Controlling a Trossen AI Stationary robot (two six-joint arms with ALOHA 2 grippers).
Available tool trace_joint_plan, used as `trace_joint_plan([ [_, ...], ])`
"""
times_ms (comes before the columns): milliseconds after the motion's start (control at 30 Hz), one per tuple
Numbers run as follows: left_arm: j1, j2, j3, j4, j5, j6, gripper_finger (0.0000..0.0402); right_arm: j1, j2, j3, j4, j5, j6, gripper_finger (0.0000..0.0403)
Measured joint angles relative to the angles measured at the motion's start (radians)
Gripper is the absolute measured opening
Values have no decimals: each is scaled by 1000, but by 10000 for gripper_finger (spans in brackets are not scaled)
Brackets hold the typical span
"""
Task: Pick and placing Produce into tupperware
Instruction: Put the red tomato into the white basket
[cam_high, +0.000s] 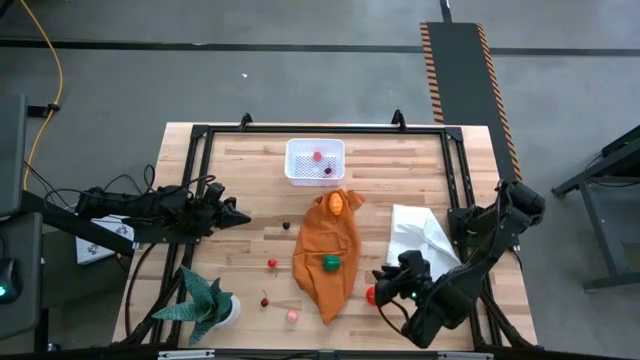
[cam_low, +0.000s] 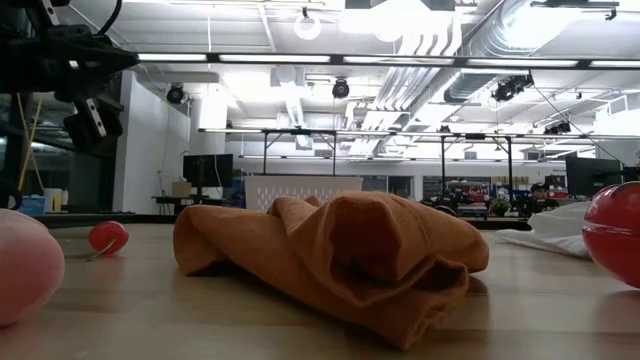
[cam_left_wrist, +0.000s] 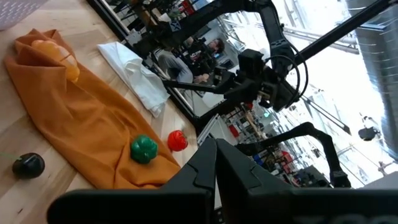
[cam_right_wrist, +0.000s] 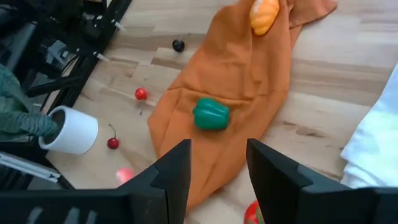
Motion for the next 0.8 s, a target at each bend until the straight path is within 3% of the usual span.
trace_joint_plan([
  [500, 0, 0, 0, 0, 0, 0, 1, 21, 17, 97, 1, -34, -91, 144],
  [800, 0, 0, 0, 1, 2, -26, 1, 68, 170, 279, -199, -68, -8, 144],
])
